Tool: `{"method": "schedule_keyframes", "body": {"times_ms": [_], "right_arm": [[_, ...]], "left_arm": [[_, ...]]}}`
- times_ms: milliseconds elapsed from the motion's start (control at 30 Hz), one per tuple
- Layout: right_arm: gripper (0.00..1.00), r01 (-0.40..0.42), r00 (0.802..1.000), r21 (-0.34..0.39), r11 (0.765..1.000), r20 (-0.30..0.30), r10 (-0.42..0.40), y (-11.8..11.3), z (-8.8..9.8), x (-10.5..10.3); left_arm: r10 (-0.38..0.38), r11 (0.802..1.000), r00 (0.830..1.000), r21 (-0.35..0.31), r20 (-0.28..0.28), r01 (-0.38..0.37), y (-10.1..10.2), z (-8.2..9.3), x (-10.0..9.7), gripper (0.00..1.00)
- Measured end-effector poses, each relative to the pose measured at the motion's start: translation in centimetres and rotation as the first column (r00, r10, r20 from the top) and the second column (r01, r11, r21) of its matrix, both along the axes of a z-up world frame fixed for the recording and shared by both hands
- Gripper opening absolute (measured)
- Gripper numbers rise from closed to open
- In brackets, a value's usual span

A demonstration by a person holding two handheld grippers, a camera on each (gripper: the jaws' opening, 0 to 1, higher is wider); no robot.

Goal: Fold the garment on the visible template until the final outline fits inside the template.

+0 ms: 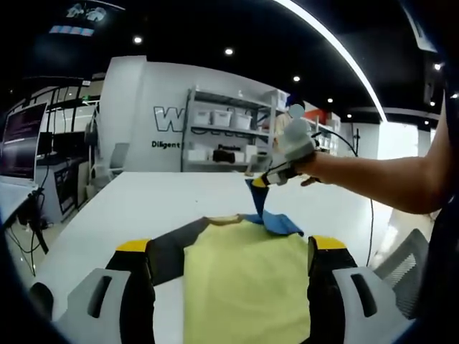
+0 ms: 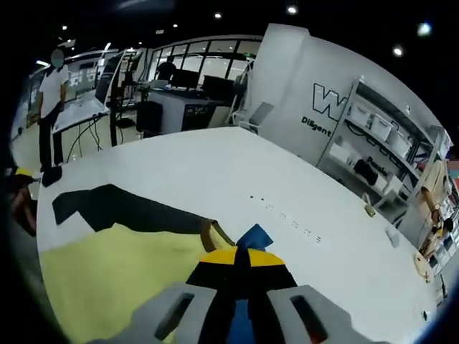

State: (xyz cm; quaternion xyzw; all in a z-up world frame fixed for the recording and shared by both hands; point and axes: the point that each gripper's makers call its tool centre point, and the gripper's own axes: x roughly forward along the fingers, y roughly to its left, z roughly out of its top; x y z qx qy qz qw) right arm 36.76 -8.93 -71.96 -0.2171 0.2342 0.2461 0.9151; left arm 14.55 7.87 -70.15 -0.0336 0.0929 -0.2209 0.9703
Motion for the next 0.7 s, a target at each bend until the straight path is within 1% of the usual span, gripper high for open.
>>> {"method": "schedule_keyframes", "body": {"times_ms": [100, 267, 333, 433, 533, 700], "right_arm": [[0.00, -0.037, 0.999, -0.003, 0.999, -0.008, 0.037, 1.6, -0.2, -0.2], [0.00, -0.069, 0.997, -0.013, 0.998, -0.019, 0.069, 3.0, -0.8, -0.4], [0.00, -0.093, 0.995, -0.018, 0.995, -0.030, 0.093, 4.3, -1.4, -0.6], [0.00, -0.114, 0.993, -0.040, 0.993, -0.035, 0.112, 5.4, -2.1, -0.5], [0.00, -0.119, 0.992, -0.042, 0.992, -0.050, 0.117, 5.9, -2.9, -0.3], [0.00, -0.153, 0.986, -0.048, 0.987, -0.074, 0.150, 7.4, -4.1, -0.9]], "left_arm": [[0.000, 1.000, 1.000, 0.000, -0.002, 0.000, 0.1, -0.1, 0.1, 0.84], [-0.003, 1.000, 1.000, 0.004, -0.007, 0.003, 0.1, -0.3, 0.1, 0.83], [-0.003, 1.000, 1.000, 0.003, -0.009, 0.003, 0.1, -0.3, 0.1, 0.83], [-0.002, 1.000, 1.000, 0.004, -0.011, 0.002, 0.1, -0.3, 0.1, 0.83], [-0.003, 1.000, 1.000, 0.006, -0.013, 0.003, 0.0, -0.3, 0.0, 0.83], [-0.001, 1.000, 1.000, 0.006, -0.017, 0.001, -0.3, -0.3, -0.1, 0.83]]}}
